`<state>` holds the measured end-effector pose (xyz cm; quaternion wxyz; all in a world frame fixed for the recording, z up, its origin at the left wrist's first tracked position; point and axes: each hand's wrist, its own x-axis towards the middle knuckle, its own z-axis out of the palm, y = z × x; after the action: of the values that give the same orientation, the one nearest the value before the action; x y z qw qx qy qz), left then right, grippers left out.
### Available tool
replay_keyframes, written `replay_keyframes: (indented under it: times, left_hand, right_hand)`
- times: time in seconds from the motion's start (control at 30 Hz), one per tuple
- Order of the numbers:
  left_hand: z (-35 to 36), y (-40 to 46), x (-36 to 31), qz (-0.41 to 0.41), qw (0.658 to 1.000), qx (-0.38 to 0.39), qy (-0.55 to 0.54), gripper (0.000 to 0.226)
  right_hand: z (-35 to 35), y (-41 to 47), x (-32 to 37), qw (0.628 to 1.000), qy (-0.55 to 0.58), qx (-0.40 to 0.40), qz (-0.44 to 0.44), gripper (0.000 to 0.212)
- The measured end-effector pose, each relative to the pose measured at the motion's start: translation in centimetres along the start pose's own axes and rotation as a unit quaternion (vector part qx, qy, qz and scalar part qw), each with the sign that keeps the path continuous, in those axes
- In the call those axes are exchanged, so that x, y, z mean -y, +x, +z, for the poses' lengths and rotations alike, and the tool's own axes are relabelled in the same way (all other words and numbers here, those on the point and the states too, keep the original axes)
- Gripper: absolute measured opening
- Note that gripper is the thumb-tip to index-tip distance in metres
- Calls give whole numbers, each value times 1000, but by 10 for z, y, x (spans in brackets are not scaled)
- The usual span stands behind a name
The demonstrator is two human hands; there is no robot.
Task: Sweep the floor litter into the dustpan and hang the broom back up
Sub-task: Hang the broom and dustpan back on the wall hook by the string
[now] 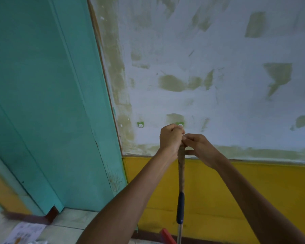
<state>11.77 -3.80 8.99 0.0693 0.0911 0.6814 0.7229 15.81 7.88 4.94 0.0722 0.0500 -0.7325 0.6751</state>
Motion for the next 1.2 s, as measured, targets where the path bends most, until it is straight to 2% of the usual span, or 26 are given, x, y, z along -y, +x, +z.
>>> replay_keyframes:
  times: [0.07, 0.17, 0.33, 0.57, 0.67, 0.87, 1.03, 1.13, 1.2]
  left_hand:
    - [1, 9, 1, -21, 1000, -2, 10, 28]
    - [2, 27, 4, -48, 999, 4, 26, 21]
    - [11, 64, 16, -72, 997, 9, 38, 21]
    - [22, 119, 48, -63, 991, 6, 116, 23]
    - [28, 134, 66, -35, 986, -13, 161, 23]
    - [40, 150, 89, 85, 956, -115, 258, 21]
    - [39, 154, 101, 62, 949, -128, 282, 20]
    - [44, 150, 112, 29, 959, -117, 258, 16]
    - [48, 149, 117, 15, 965, -108, 239, 19]
  right_hand:
    - [-6, 6, -2, 999, -39, -34, -12, 21]
    - [-20, 18, -6, 995, -35, -88, -10, 16]
    - [-40, 47, -18, 994, -63, -89, 7, 17]
    - [-58, 93, -58, 980, -98, -171, 40, 14]
    - [-57, 109, -75, 962, -160, -219, 27, 16]
    - [-48, 133, -95, 927, -225, -301, 8, 30]
    - [-47, 135, -109, 925, -235, -298, 25, 32]
    - [-38, 129, -125, 929, -237, -280, 37, 41]
    - [-33, 127, -130, 933, -234, -272, 36, 36]
